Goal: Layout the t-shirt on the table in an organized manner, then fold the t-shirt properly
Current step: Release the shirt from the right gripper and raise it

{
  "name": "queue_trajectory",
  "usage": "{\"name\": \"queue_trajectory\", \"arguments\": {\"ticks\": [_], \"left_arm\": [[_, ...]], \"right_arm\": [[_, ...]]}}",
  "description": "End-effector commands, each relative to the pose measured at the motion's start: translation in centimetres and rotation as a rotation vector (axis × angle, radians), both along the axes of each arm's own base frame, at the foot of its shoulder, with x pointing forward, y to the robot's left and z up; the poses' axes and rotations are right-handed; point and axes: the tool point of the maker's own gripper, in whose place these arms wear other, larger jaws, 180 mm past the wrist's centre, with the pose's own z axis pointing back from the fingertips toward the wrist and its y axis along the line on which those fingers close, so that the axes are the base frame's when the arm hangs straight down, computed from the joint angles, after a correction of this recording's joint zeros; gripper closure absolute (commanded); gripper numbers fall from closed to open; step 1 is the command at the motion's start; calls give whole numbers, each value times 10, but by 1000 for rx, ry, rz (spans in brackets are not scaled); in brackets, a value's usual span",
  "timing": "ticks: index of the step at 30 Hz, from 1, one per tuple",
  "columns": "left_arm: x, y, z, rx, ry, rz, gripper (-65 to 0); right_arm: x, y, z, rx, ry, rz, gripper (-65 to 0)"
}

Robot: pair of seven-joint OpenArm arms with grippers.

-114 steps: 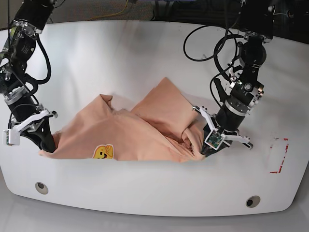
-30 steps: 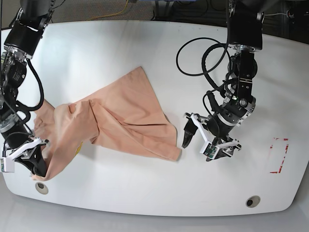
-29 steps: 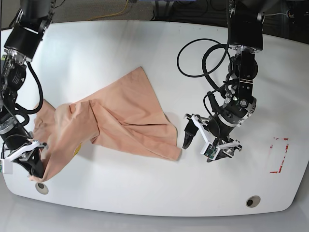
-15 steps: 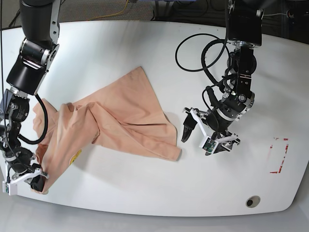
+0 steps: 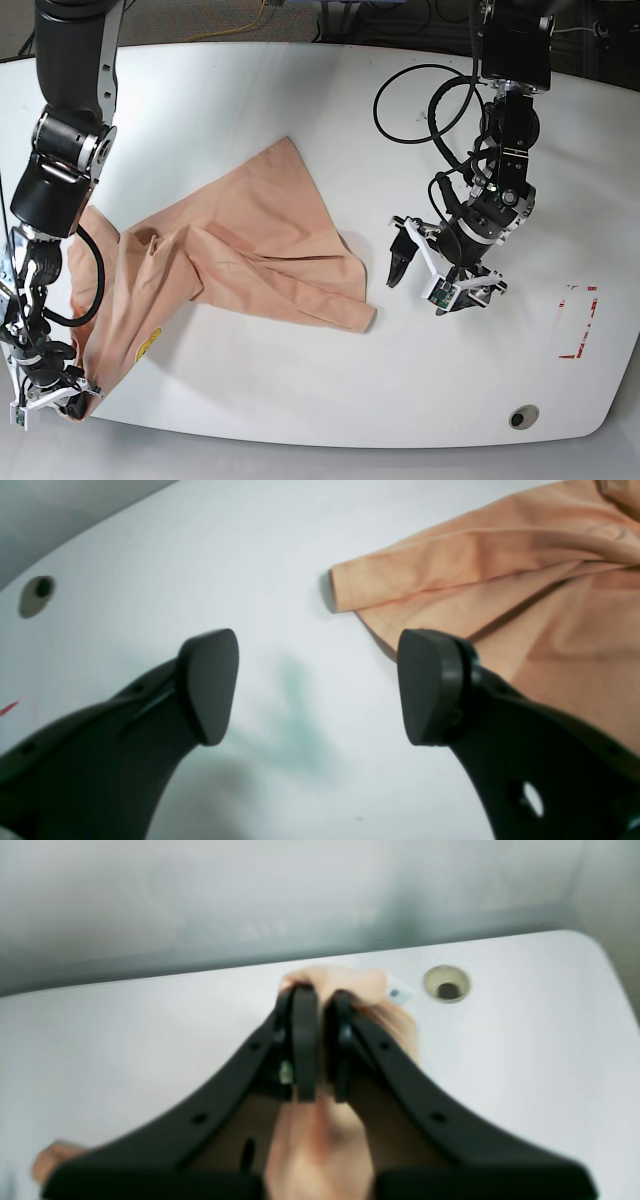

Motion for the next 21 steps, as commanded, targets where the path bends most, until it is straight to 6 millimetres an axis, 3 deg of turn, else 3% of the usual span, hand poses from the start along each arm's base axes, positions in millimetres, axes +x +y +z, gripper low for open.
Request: {"name": "queue_trajectory", "arguments": {"ticks": [1, 5, 8, 9, 10, 12, 14, 18, 21], "left_arm": [[8, -1, 22, -16, -65, -8, -466], [8, -1, 22, -16, -67, -8, -467], [9, -1, 23, -16, -68, -8, -467], [9, -1, 23, -16, -68, -8, -467], [9, -1, 23, -16, -68, -8, -467], [9, -1, 23, -16, -68, -8, -467], [8, -1, 23, -16, -68, -9, -467], [8, -1, 22, -16, -66, -9, -467], [7, -5, 21, -18, -62, -20, -467]], "right_arm": [[8, -15, 38, -32, -88, -31, -49], [12, -22, 46, -67, -80, -55, -118], [14, -31, 55, -117, -75, -83, -258], [14, -34, 59, -142, -72, -93, -351], [14, -35, 60, -152, -69, -96, -387], [14, -40, 62, -191, -57, -112, -527], [11, -44, 63, -225, -47, -124, -602], [-4, -68, 69, -298, -25, -164, -603], [-25, -82, 51, -322, 56, -174, -588]]}}
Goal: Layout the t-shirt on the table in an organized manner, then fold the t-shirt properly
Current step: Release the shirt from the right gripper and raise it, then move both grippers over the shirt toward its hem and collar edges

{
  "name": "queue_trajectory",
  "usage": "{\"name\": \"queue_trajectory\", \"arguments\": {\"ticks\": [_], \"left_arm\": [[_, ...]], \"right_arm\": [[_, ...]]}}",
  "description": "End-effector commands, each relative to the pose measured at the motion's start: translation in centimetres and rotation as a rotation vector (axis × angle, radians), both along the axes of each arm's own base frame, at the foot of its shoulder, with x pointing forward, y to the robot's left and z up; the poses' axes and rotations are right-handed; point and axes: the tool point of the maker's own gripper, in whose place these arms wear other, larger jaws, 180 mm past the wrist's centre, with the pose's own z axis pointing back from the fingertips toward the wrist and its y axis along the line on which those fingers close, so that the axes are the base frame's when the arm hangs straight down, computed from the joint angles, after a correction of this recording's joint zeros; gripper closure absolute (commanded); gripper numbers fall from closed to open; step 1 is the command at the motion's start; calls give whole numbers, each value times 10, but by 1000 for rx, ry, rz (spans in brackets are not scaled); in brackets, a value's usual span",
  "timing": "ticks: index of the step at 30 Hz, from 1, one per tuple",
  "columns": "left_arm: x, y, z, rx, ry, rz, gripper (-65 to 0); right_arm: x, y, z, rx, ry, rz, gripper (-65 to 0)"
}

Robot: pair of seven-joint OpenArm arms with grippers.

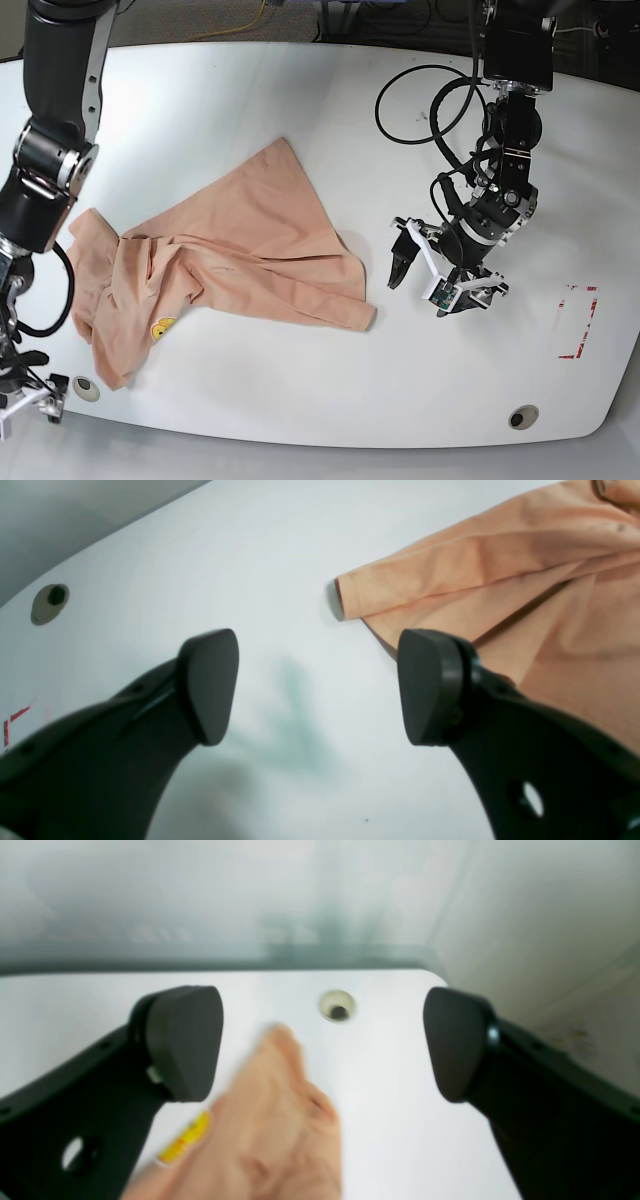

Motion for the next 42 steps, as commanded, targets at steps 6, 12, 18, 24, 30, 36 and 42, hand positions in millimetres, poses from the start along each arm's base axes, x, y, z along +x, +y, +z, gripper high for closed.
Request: {"name": "queue_trajectory", "arguments": {"ticks": [6, 12, 18, 24, 30, 36, 42], "left_arm": [[-6, -29, 15, -18, -48, -81, -467], [-25, -54, 11, -22, -41, -149, -466], [-37, -62, 7, -28, -28, -169, -463], [-39, -63, 8, -31, -31, -172, -463], [-41, -63, 5, -32, -23, -170, -462], [-48, -62, -4, -34, 2, -166, -462], [-50, -61, -5, -31, 7, -168, -462]], "right_arm": [[-52, -26, -6, -47, 68, -13, -578], [-95, -24, -54, 127, 89, 16, -581], [-126, -6, -96, 260, 124, 77, -579], [-152, 7, -134, 321, 185, 119, -579], [-162, 20, -158, 347, 230, 149, -578], [-172, 20, -186, 409, 271, 127, -578], [-180, 9, -207, 432, 286, 79, -578]]}}
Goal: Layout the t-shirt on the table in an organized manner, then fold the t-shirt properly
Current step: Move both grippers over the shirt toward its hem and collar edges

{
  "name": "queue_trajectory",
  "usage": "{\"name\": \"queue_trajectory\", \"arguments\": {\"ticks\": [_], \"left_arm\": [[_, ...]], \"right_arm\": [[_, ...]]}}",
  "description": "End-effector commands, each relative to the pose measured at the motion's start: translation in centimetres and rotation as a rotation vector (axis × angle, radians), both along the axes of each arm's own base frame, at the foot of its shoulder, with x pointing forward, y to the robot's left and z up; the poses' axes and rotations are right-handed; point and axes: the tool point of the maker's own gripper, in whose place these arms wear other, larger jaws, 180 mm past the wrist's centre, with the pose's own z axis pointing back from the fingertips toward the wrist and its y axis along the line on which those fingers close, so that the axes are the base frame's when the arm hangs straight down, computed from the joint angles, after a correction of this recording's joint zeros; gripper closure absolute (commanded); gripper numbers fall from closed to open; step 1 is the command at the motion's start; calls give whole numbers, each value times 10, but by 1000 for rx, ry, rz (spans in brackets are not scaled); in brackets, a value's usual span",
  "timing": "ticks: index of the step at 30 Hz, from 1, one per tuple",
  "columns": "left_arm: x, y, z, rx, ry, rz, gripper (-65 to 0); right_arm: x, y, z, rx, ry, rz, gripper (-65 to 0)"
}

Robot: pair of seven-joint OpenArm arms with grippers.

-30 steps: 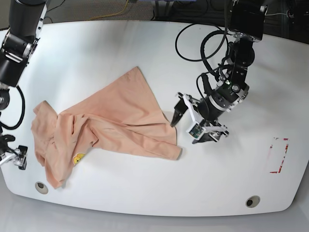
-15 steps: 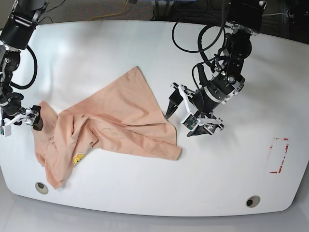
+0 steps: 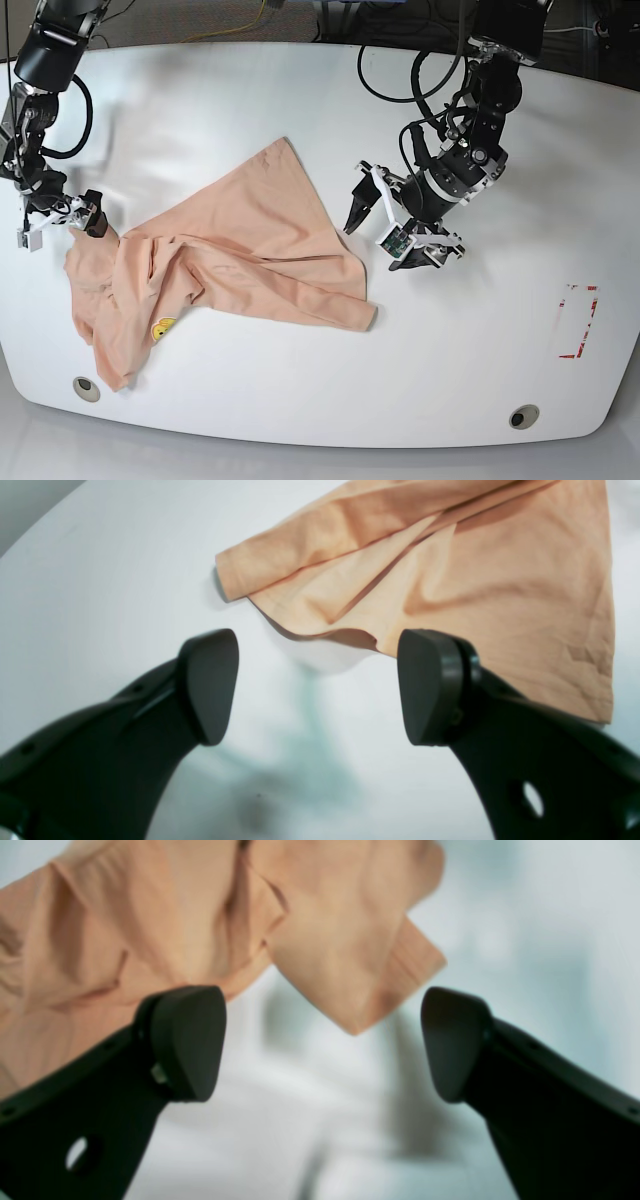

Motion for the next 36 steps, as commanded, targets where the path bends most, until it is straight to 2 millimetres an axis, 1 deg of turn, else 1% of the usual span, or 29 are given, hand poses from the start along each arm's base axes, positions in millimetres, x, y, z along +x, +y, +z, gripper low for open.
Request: {"name": "queue_trajectory", "arguments": {"ticks": [1, 6, 8, 11, 14, 18, 21, 25, 30, 33, 36], "left_arm": [[8, -2, 18, -27, -57, -2, -462], [7, -1, 18, -25, -56, -2, -462], [7, -1, 18, -25, -56, -2, -462], [7, -1, 17, -25, -54, -1, -462], [7, -1, 17, -25, -54, -1, -462], [7, -1, 17, -25, -54, -1, -462], [7, -1, 17, -25, -54, -1, -462], [7, -1, 18, -25, -56, -2, -462], [7, -1, 17, -25, -53, 0, -462], [4, -1, 14, -25, -44, 0, -462], [4, -1, 14, -25, -44, 0, -462]], "right_arm": [[8, -16, 16, -49, -38, -9, -578], [9, -19, 16, -106, -44, 18, -578], [11, -16, 15, -117, -50, 28, -578], [23, -12, 17, -139, -65, 32, -578], [25, -11, 10, -161, -40, 37, -578], [30, -3, 2, -153, -26, 65, -578], [30, 2, -10, -124, -13, 77, -578], [29, 1, -18, -99, -29, 58, -578], [29, 0, -23, -83, -46, 38, -577], [28, 0, -25, -81, -42, 38, -562], [29, 1, -23, -83, -45, 43, -494]]}}
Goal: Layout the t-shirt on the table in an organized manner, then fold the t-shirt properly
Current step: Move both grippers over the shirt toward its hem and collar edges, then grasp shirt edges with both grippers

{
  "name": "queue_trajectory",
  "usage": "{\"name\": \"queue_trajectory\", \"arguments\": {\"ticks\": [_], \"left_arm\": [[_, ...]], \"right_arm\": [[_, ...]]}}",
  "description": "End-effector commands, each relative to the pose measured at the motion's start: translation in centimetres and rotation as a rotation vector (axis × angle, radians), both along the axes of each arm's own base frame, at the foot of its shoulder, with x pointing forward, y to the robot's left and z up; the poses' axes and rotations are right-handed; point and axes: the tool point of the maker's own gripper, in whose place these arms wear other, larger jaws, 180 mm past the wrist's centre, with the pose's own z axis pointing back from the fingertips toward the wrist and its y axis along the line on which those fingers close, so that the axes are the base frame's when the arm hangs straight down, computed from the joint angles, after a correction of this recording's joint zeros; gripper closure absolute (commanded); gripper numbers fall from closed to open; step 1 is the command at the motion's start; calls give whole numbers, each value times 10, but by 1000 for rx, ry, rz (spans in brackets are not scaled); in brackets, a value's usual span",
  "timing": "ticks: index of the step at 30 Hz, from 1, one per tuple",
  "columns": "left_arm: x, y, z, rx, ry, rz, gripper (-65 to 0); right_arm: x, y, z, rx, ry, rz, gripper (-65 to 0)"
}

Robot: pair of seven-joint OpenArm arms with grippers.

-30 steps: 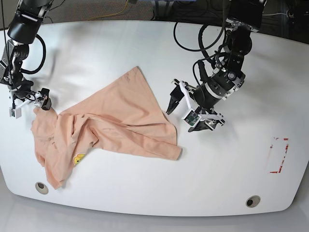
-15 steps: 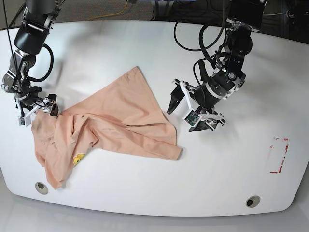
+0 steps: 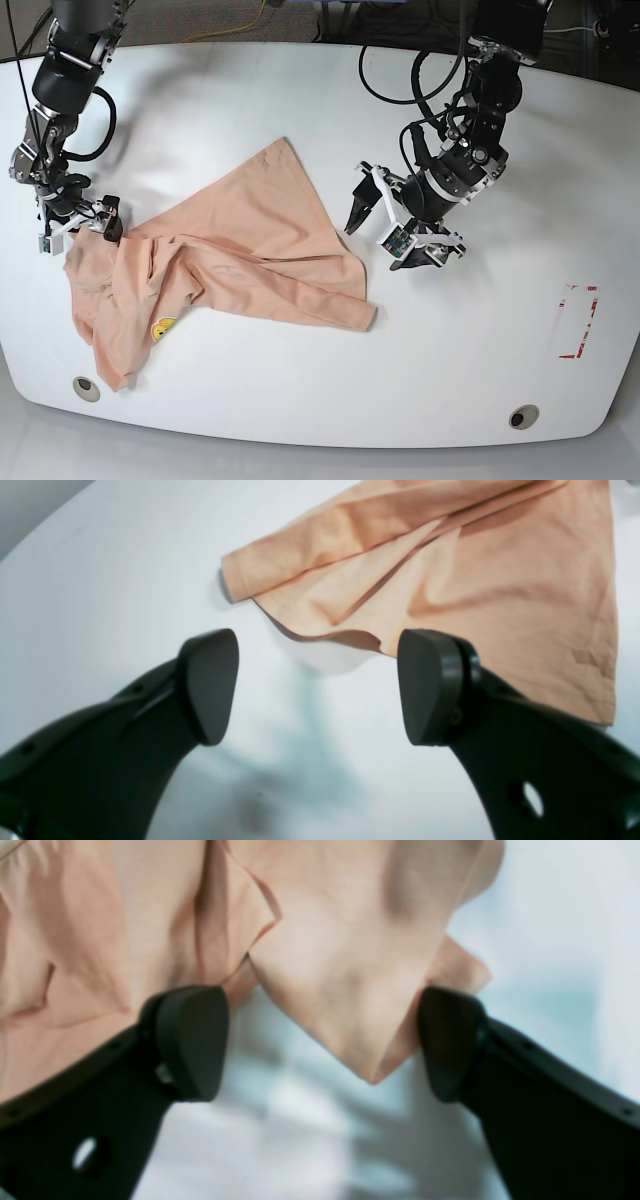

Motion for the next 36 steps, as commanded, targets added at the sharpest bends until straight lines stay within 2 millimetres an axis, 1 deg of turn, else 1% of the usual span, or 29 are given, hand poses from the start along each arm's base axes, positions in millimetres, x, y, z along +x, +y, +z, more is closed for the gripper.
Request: {"name": "queue_trajectory", "arguments": {"ticks": [1, 2, 4, 8, 10, 13, 16, 19, 20, 22, 24, 27, 28, 30, 32, 36], "left_arm": [[6, -2, 17, -25, -51, -3, -462], [6, -2, 17, -25, -51, -3, -462], [6, -2, 17, -25, -51, -3, -462], [6, -2, 16, -25, -50, -3, -462], [3, -2, 12, -23, -38, -4, -462], [-4, -3, 6, -23, -17, -6, -464], [-9, -4, 1, -24, 0, -8, -466], [-17, -7, -6, -33, 23, -12, -467], [-19, -7, -8, -36, 32, -14, -467], [-26, -14, -11, -59, 51, -31, -468], [-33, -25, -11, -92, 71, -62, -468], [-39, -30, -15, -105, 108, -79, -477], [-42, -31, -18, -107, 124, -78, -485], [-48, -40, -19, -146, 159, -88, -519], [-52, -46, -19, -167, 179, -96, -540], [-62, -58, -24, -172, 214, -130, -557]], "right_arm": [[7, -8, 14, -20, -22, 7, -451], [7, -8, 14, -20, -23, 10, -416], [7, -5, 14, -15, -28, 29, -316], [7, 0, 15, -11, -32, 60, -89], [6, 0, 15, -12, -27, 65, -3], [2, 1, 11, -14, 8, 75, -3], [3, 4, 18, -38, 7, 98, 0], [-5, 6, 22, -77, 18, 128, 0], [-6, 10, 23, -82, 16, 138, 0], [-5, 19, 28, -95, -2, 156, 0], [-5, 24, 32, -111, -9, 172, 0], [-7, 28, 34, -128, -4, 190, 0], [-8, 28, 34, -129, -1, 191, 0], [-8, 32, 31, -119, -1, 193, 0], [-8, 35, 30, -114, -1, 194, 0], [-10, 36, 28, -111, 2, 194, 0]]}}
